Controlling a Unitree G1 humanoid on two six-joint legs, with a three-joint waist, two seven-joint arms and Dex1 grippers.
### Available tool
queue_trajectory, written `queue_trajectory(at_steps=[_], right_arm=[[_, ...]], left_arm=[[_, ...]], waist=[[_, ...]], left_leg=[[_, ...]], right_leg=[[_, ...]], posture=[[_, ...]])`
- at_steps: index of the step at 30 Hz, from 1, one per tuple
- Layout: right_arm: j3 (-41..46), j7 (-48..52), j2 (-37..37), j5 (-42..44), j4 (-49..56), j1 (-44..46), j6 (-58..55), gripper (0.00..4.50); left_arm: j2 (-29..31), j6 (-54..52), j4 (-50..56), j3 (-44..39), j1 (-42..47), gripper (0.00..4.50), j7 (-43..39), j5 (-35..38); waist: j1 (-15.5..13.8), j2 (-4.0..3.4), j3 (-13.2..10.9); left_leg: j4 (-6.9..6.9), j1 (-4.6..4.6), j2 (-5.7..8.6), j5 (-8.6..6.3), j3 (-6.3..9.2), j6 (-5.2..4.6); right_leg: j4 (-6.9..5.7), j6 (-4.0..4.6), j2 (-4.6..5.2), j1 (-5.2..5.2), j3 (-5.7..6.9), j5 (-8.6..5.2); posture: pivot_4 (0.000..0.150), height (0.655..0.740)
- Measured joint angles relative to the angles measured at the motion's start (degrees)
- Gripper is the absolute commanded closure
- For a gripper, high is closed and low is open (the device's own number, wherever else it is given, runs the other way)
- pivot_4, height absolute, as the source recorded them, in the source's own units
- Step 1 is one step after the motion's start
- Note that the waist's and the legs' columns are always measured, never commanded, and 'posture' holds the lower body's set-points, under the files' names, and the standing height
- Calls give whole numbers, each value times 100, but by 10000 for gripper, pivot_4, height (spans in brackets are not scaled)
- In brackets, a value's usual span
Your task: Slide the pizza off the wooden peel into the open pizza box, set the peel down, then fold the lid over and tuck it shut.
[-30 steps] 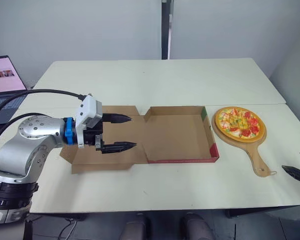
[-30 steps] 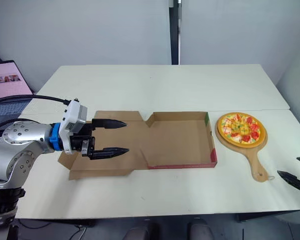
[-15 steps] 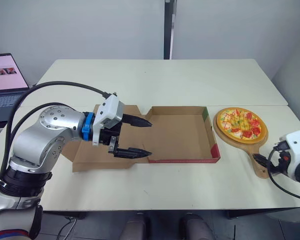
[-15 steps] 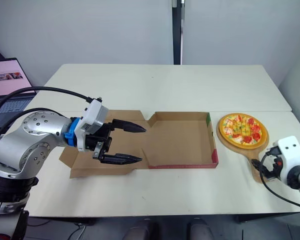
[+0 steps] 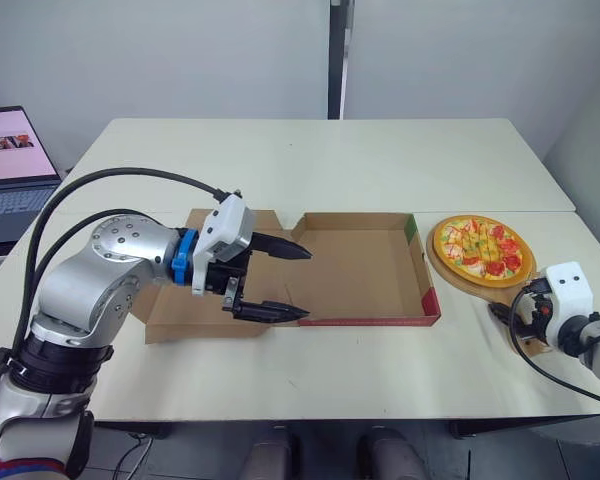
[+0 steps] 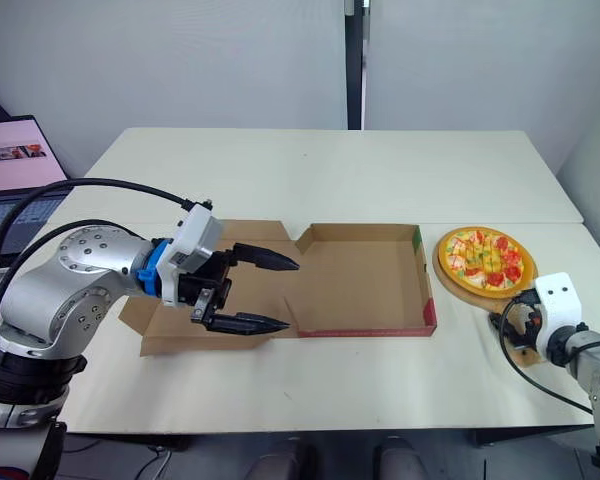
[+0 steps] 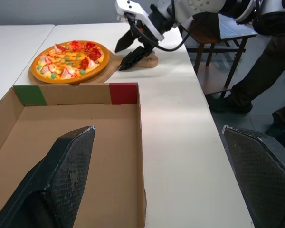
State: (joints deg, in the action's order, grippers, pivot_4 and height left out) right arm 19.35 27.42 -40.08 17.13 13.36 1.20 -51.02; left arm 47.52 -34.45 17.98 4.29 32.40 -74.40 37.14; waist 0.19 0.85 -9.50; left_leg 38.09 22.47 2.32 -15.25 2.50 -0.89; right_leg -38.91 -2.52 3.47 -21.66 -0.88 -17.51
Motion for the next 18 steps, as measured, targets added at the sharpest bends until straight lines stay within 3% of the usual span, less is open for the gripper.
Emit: queue_trajectory(at_steps=[5,18], right_arm=[[133,-112,192,104,-8,27,-183,28457],[614,-636,732,218,-117,174,-160,29147]], left_arm=[[-9,-3,-1,0,107,0,5,3],[-123,-3,-160,4,336,0,56,-50]], waist=[[-2,19,11],[-23,20,10]], left_leg=[[3,-12,0,0,7,0],[2,-9,5,0,12,0]], right_leg=[[6,-1,0,21,4,1],[8,-1,1,20,4,1]], posture=[[1500,7318],[1500,7318]])
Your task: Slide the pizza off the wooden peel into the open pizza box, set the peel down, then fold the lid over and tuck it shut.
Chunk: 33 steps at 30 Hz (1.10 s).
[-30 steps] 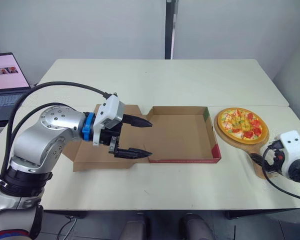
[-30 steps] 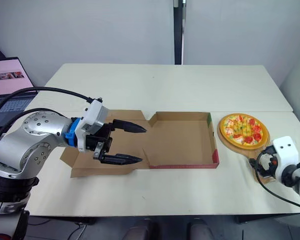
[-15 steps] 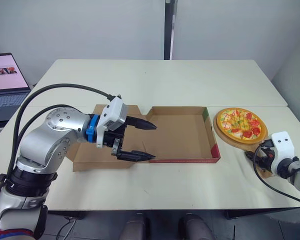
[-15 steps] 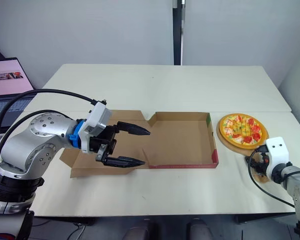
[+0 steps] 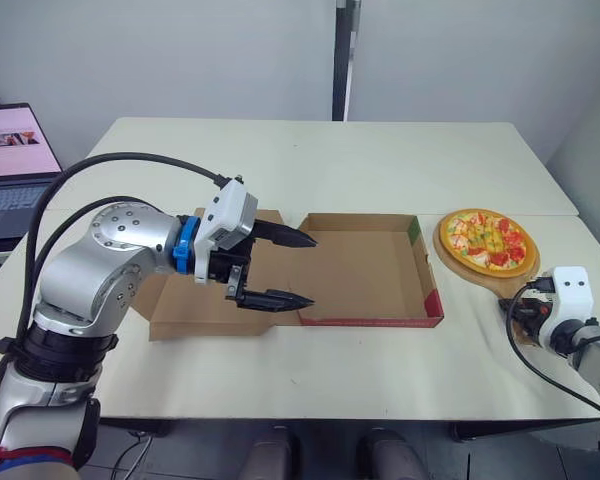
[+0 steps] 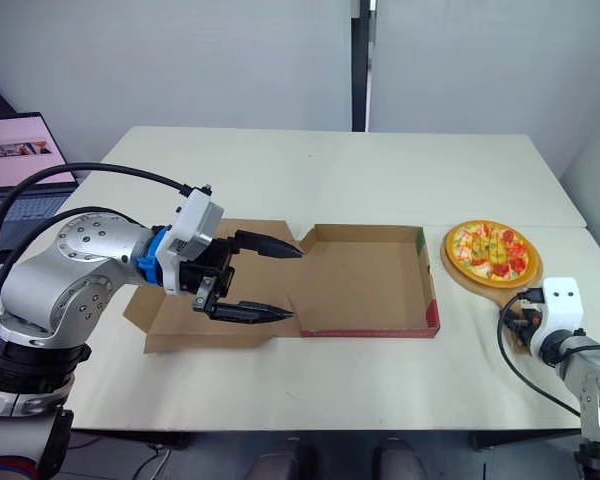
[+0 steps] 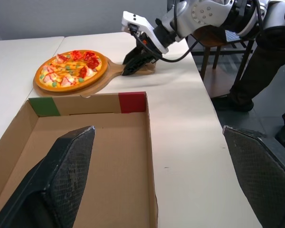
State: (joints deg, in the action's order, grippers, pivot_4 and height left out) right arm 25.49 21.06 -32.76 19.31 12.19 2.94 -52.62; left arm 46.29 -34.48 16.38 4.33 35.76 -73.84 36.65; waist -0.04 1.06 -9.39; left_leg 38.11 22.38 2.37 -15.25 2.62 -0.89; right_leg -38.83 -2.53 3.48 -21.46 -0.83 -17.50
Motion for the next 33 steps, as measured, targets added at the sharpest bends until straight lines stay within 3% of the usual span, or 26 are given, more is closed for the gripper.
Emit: queue_trajectory(at_steps=[5,18,26,33], right_arm=[[297,-52,-125,-26,-199,-15,258,29147],[322,1229,-1793,237,346,6,270,29147],[-376,1874,-2164,716,703,691,-51,29147],[-1257,2144,-2357,536,705,1179,272,29147]], left_arm=[[-53,-26,-41,-5,104,0,93,10],[290,-230,-61,-221,48,0,149,89],[810,-211,-146,-645,-524,0,73,-8],[990,-251,-65,-859,-814,0,59,56]], waist=[[12,-19,-12],[182,-51,-24],[168,-48,-28],[124,-47,-30]], left_leg=[[0,33,1,1,-5,0],[-9,45,-8,1,-15,0],[-7,50,-9,1,-10,0],[-7,57,-7,1,-7,0]], right_leg=[[-9,0,-1,-41,-5,0],[-14,0,-16,-65,-16,0],[-9,1,-10,-66,-13,0],[-6,1,-3,-71,-9,0]], posture=[[1500,7318],[1500,7318],[1500,7318],[1500,7318]])
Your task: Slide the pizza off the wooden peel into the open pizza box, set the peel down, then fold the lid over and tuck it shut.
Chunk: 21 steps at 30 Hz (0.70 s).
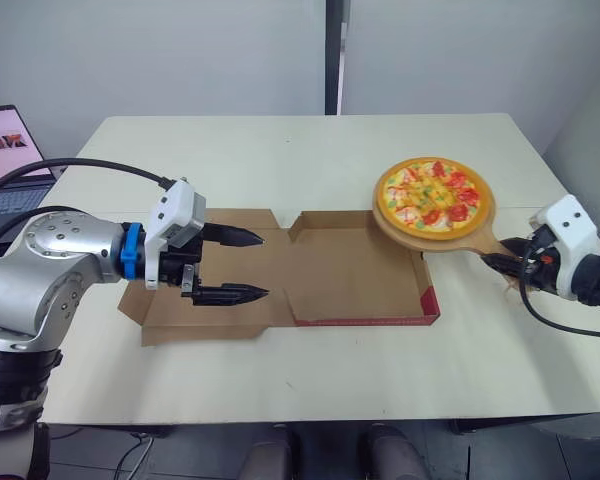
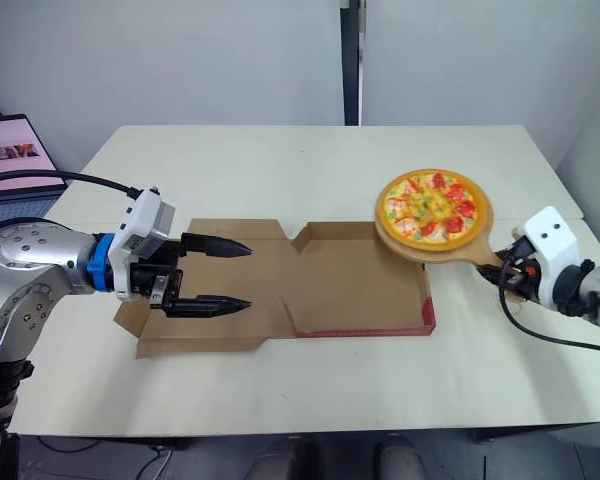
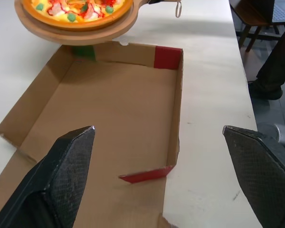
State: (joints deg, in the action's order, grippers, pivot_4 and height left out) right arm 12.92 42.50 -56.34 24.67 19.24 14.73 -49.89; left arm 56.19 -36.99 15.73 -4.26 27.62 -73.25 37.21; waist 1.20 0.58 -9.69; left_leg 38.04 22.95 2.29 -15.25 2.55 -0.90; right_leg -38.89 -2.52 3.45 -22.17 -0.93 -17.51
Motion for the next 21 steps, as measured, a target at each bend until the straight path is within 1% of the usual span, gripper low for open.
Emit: queue_trajectory(at_steps=[7,14,21], right_arm=[[-648,370,-144,-402,-76,127,613,29147],[-829,597,-151,-719,-189,223,1096,29147],[-1088,819,-315,-1275,-501,360,1935,29147]], left_arm=[[134,-153,215,-84,-117,0,2,184],[246,-182,286,-214,-254,0,12,208],[261,-183,303,-230,-299,0,13,207]], waist=[[6,0,0],[17,0,0],[19,-1,0]], left_leg=[[-1,0,0,0,-1,0],[-1,0,0,0,-1,0],[0,0,0,0,-2,0]], right_leg=[[-2,0,1,-2,-1,0],[-2,0,1,-3,0,0],[-2,0,1,-3,-1,0]], posture=[[1500,7318],[1500,7318],[1500,7318]])
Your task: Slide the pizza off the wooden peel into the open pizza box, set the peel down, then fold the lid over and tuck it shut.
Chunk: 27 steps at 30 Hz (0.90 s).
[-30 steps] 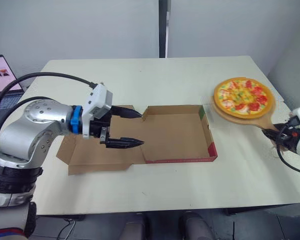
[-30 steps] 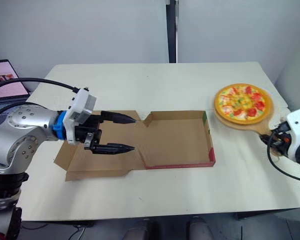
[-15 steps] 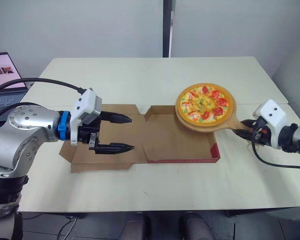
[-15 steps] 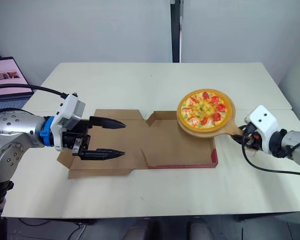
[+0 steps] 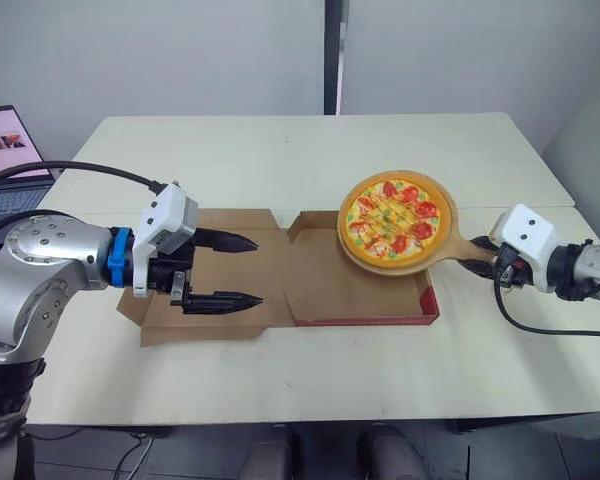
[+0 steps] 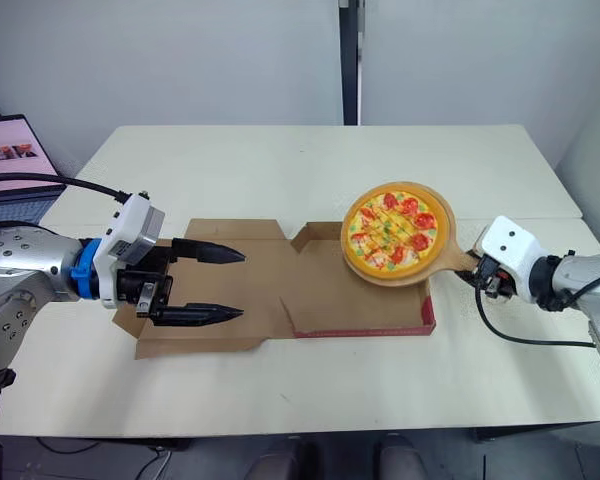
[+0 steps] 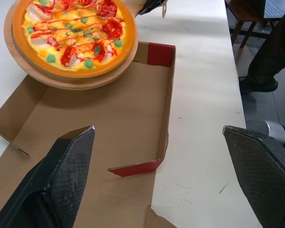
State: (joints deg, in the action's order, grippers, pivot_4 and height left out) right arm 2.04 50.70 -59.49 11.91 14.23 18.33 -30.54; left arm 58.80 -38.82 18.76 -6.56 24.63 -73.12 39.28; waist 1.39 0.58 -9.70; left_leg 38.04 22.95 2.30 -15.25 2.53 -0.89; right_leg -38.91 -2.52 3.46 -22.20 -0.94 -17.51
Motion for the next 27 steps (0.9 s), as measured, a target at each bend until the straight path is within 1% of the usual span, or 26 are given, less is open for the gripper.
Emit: queue_trajectory(at_steps=[8,17,27], right_arm=[[-11,214,12,-178,-111,34,340,29147],[-11,171,54,-421,-351,210,514,29147],[-14,142,61,-841,-575,283,1160,29147]], left_arm=[[0,0,96,1,1,0,-5,0],[-2,15,95,13,32,0,-12,-7],[-47,42,97,62,33,0,-2,-10]], waist=[[1,0,0],[1,0,0],[7,0,0]], left_leg=[[0,0,0,0,0,0],[0,0,0,0,0,0],[1,-1,0,0,-2,1]], right_leg=[[-1,0,0,0,0,0],[-2,0,0,-1,0,0],[-3,0,0,-1,-1,0]], posture=[[1500,7318],[1500,7318],[1500,7318]])
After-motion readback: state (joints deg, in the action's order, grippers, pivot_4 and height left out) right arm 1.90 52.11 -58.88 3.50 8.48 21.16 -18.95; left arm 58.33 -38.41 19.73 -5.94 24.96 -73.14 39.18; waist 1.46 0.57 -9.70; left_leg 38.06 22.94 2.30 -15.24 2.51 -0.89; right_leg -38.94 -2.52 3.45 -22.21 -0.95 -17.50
